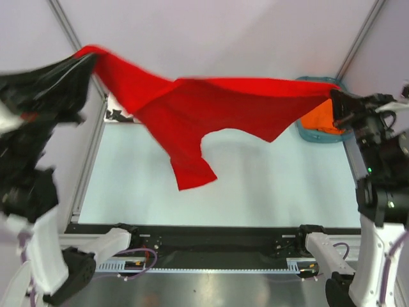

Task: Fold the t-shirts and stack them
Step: Flatten the tshirt out, then fold the tshirt

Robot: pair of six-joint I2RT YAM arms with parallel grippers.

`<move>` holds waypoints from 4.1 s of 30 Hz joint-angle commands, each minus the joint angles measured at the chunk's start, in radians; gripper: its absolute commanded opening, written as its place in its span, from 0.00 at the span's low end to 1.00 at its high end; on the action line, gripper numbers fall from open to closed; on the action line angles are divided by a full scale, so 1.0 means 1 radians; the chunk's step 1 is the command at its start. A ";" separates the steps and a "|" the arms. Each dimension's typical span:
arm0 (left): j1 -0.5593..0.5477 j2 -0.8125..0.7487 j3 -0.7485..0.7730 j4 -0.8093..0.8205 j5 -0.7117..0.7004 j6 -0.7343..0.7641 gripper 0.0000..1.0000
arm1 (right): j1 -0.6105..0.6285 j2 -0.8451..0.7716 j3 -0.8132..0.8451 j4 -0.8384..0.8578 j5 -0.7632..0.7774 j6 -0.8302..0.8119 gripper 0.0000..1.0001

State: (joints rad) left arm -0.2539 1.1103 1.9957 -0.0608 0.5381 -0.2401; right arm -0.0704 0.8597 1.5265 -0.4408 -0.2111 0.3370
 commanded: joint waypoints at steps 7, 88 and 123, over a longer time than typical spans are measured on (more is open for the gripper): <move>0.004 -0.057 0.176 -0.132 -0.133 0.146 0.00 | 0.101 -0.018 0.283 -0.099 0.036 -0.043 0.00; 0.044 0.560 -0.661 0.133 0.094 -0.354 0.00 | -0.223 0.694 -0.275 -0.237 0.087 -0.056 0.00; 0.159 0.342 -0.960 -0.043 0.146 -0.364 0.00 | -0.223 0.608 -0.408 -0.314 0.114 -0.084 0.00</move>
State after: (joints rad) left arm -0.1051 1.4811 1.0466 -0.0917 0.6594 -0.6201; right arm -0.2901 1.5028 1.1225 -0.7494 -0.1165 0.2680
